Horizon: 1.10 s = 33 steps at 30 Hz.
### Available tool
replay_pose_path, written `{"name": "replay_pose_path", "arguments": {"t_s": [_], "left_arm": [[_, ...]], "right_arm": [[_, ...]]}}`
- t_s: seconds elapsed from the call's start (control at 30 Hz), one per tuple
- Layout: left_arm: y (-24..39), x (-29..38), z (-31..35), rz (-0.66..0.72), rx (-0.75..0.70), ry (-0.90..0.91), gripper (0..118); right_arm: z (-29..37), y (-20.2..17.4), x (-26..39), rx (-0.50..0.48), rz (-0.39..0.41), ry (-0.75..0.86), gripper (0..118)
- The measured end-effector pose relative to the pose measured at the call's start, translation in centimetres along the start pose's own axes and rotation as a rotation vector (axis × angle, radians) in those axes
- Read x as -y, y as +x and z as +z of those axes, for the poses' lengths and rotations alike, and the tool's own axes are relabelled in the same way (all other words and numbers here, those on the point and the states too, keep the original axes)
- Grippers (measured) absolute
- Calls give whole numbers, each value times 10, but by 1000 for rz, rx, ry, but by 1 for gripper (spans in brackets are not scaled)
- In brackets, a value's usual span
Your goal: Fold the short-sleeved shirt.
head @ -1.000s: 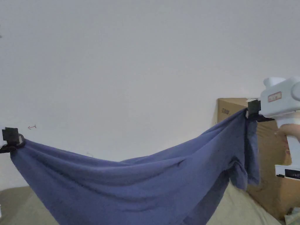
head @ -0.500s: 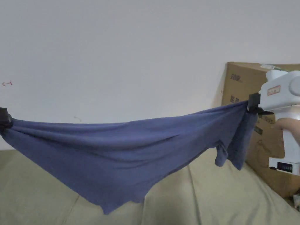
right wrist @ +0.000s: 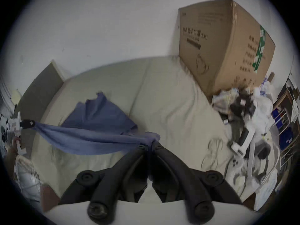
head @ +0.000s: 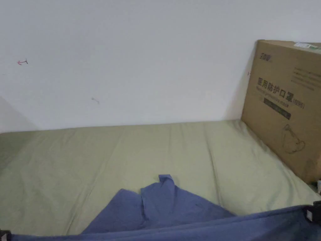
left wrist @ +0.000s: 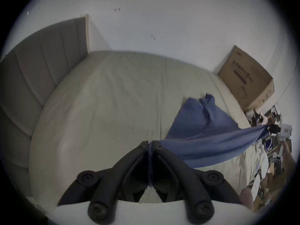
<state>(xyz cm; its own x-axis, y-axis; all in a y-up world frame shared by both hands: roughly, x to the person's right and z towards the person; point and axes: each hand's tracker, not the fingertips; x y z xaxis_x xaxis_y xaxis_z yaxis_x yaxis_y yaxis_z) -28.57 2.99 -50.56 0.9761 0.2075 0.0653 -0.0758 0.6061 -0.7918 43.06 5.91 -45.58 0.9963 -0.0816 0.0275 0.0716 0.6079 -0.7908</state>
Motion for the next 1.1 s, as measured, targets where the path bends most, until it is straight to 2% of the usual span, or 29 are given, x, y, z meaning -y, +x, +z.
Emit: {"name": "replay_pose_path", "arguments": {"t_s": [0.13,0.27,0.43,0.5,0.57,0.6,0.63,0.67,0.7,0.73,0.77,0.8,0.87,1.0,1.1], "left_arm": [[-8,47,-22,-16,-37,-105,3],[-14,71,-44,5,-31,-182,3],[-14,84,-46,-24,-37,-239,3],[-17,83,-52,14,13,-321,3],[-12,86,-48,-40,-11,-288,3],[-10,85,-47,-57,-5,-286,3],[-9,83,-44,-51,-8,-282,7],[-10,82,-40,-41,-7,-273,16],[-12,83,-34,-28,-8,-263,38],[-14,83,-25,-13,11,-239,63],[-16,83,-15,0,35,-226,93],[-17,83,-7,11,45,-216,116],[-19,82,22,46,65,-146,114],[-15,83,80,142,53,21,114],[2,89,117,129,-37,146,113]], "right_arm": [[-29,0,56,43,38,-123,4],[-60,6,94,97,31,-247,4],[-80,13,117,86,86,-323,4],[-83,14,115,81,72,-347,4],[-85,16,112,88,43,-354,4],[-83,16,112,69,1,-379,4],[-82,19,110,46,-45,-400,4],[-77,20,108,57,-48,-371,7],[-71,20,106,73,-42,-349,22],[-58,17,106,105,-41,-309,41],[-47,18,104,102,-68,-283,68],[-37,19,102,97,-89,-265,99],[-2,13,99,31,-145,-150,100],[49,-9,93,-33,-158,10,100],[75,-32,92,-59,-144,115,100]]}}
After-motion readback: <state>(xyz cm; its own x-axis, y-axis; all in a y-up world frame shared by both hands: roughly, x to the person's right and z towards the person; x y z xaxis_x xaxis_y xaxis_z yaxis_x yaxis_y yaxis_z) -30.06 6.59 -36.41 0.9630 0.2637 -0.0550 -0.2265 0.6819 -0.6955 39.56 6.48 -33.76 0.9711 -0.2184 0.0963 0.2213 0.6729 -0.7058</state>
